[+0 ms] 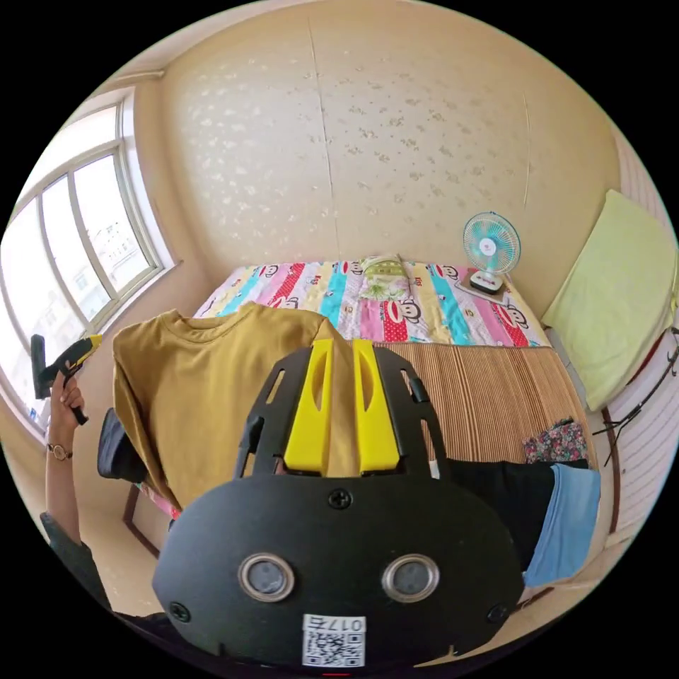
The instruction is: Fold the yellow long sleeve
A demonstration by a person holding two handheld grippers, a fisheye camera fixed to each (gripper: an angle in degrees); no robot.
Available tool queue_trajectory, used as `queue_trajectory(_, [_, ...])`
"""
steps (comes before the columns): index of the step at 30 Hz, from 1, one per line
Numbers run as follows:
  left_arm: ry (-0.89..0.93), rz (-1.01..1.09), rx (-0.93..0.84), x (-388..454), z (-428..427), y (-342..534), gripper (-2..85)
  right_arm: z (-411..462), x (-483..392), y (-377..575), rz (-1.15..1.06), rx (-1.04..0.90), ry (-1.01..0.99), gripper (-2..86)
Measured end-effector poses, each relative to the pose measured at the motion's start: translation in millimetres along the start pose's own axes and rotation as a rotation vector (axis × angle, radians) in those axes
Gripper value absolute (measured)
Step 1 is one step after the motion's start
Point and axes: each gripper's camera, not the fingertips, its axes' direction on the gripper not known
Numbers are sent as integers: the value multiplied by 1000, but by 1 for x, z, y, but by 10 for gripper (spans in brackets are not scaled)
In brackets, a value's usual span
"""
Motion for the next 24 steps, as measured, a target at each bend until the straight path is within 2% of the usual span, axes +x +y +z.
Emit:
queue_trajectory(2, [10,64,-39,-6,27,24,46,30,-7,38,-63,-51,-87,91])
queue_trajectory(4, [21,98,-167,-13,68,59,73,75,-15,89,-103,-155,-120,96])
queue_trajectory(6, [18,108,-379,-19,136,127,91,141,-24,166,-116,-281,-86,94])
queue_trajectory(8, [19,146,-514,-14,185,182,94,187,-27,222,-101,-398,-62,91])
queue_trajectory(11, [-91,233,-765,-3,248,258,87,229,-28,292,-30,-510,-68,87])
queue_trajectory(14, [-194,270,-626,-6,233,269,42,216,-27,322,-84,-360,-15,74])
queue_trajectory(16, [-118,211,-656,-24,217,250,29,213,-21,319,-100,-382,-29,67])
queue_trajectory(18, [156,8,-362,-75,149,217,27,207,-6,313,-71,-432,-96,61])
queue_trajectory(19, [204,-76,-275,-95,130,212,28,206,-2,312,-65,-444,-119,58])
queue_trajectory(20, [259,-295,-113,-141,93,211,35,201,7,311,-49,-462,-158,54])
queue_trajectory(21, [300,-517,44,-186,59,223,42,194,16,312,-30,-459,-178,50])
queue_trajectory(23, [286,-690,260,-227,15,253,51,182,26,314,-11,-442,-179,48])
queue_trajectory(24, [216,-741,327,-238,-6,271,53,175,31,314,2,-434,-164,49])
